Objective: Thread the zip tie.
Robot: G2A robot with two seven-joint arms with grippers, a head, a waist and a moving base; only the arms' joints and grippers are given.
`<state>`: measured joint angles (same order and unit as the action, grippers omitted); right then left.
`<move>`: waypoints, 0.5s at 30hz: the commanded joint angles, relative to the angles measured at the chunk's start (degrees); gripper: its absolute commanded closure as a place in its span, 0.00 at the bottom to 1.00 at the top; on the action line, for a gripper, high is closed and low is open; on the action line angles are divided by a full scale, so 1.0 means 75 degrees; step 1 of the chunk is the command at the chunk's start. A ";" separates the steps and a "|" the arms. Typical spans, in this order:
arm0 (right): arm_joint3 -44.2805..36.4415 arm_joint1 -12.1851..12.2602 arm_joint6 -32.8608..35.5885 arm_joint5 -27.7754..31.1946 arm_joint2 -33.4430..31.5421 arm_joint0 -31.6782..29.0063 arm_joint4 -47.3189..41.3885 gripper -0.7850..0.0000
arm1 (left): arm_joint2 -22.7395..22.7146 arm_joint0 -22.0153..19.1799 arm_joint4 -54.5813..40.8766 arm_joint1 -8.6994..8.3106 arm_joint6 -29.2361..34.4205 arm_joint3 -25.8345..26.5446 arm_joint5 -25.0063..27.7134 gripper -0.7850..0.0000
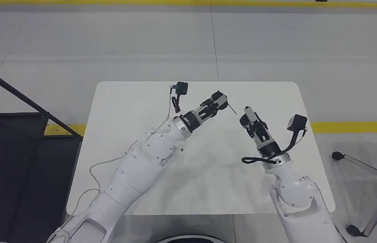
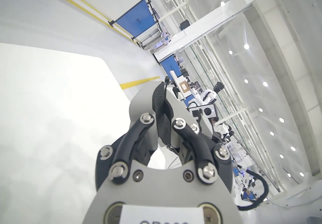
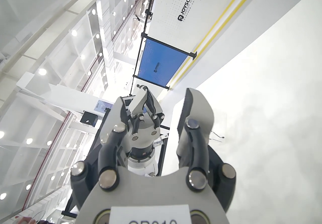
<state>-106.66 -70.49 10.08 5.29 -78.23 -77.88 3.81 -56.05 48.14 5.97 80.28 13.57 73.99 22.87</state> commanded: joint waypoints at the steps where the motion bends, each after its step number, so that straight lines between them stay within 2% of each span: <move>1: -0.0103 0.0054 0.0603 -0.0144 -0.0089 0.0112 0.0453 0.00 | -0.0392 0.0304 0.0219 -0.0107 -0.0052 0.0335 -0.0165 1.00; 5: -0.0384 0.0133 0.1540 -0.0337 -0.0084 0.0367 0.1308 0.00 | -0.1281 0.1146 0.0616 -0.0343 -0.0063 0.1276 -0.0563 1.00; 11: -0.0636 0.0173 0.2335 -0.0238 0.0262 0.0771 0.2202 0.00 | -0.2722 0.2672 0.1052 -0.0646 -0.0049 0.2854 -0.1232 1.00; 15: -0.0621 0.0166 0.2689 -0.0277 0.0581 0.1075 0.2551 0.00 | -0.3415 0.3628 0.1196 -0.0756 -0.0136 0.3663 -0.1593 1.00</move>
<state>-111.45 -69.22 29.73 3.24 -74.33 -70.28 22.71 -80.49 73.33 14.70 74.76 12.76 100.07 11.54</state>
